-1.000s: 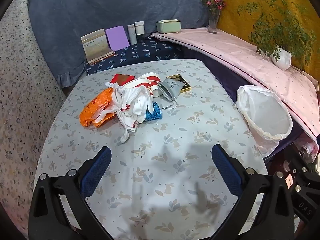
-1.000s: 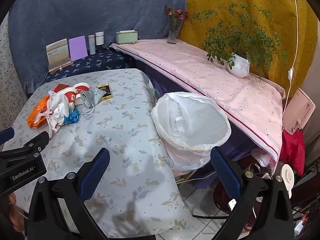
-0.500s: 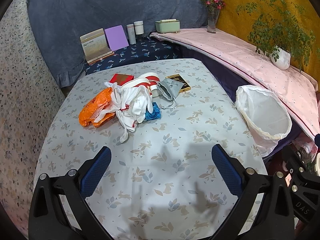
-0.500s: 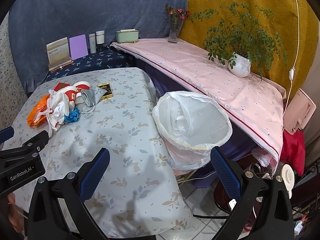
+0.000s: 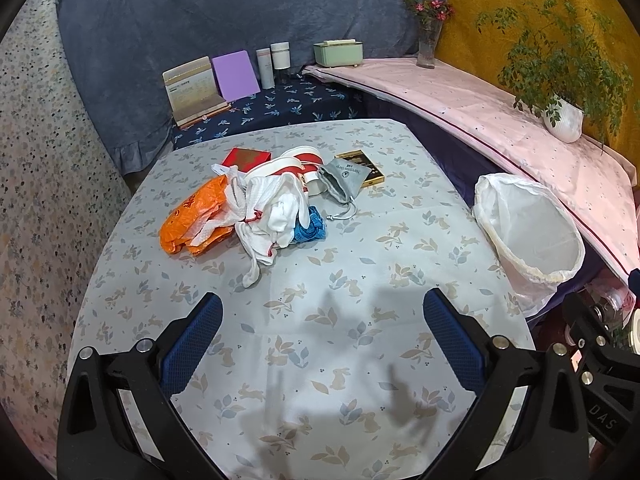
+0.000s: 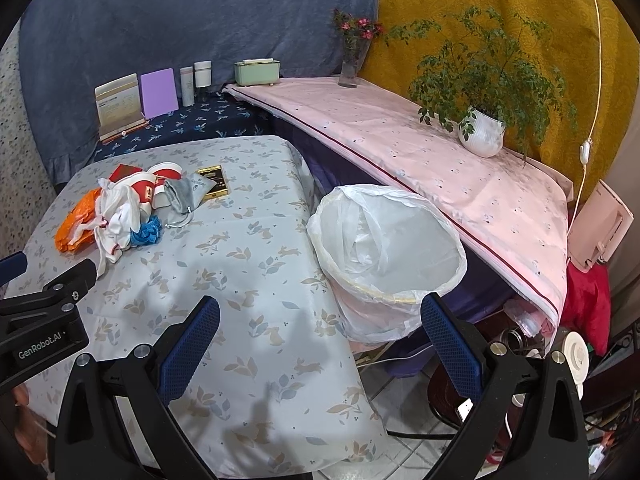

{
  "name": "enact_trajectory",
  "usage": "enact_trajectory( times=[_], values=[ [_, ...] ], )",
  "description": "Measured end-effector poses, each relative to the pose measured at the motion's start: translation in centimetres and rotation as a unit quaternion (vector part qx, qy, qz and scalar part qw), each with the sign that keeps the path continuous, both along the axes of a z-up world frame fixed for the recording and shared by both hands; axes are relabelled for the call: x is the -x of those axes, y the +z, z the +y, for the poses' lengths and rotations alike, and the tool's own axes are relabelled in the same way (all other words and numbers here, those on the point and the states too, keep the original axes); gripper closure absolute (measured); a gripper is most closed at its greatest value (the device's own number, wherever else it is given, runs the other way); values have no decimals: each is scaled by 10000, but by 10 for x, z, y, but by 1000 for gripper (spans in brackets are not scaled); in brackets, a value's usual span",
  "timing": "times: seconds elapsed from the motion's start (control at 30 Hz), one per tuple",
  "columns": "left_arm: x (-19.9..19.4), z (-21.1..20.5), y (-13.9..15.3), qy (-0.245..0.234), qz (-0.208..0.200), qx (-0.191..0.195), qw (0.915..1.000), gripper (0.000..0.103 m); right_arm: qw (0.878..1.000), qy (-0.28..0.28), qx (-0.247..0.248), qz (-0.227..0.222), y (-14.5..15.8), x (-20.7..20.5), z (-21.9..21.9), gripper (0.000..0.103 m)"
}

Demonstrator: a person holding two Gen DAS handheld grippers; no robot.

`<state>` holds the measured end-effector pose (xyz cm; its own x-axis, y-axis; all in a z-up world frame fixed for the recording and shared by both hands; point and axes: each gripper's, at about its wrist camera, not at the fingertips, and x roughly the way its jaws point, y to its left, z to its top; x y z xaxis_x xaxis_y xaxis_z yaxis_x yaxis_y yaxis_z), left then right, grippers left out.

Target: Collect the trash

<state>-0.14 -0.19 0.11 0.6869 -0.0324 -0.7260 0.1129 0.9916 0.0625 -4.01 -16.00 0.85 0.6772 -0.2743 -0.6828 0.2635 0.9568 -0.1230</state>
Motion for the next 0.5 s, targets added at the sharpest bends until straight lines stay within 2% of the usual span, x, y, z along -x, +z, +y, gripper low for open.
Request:
enact_trajectory(
  times=[0.5],
  values=[
    [-2,2,0,7,12,6,10000,7,10000,3,5,3,0,-2,2,7]
  ],
)
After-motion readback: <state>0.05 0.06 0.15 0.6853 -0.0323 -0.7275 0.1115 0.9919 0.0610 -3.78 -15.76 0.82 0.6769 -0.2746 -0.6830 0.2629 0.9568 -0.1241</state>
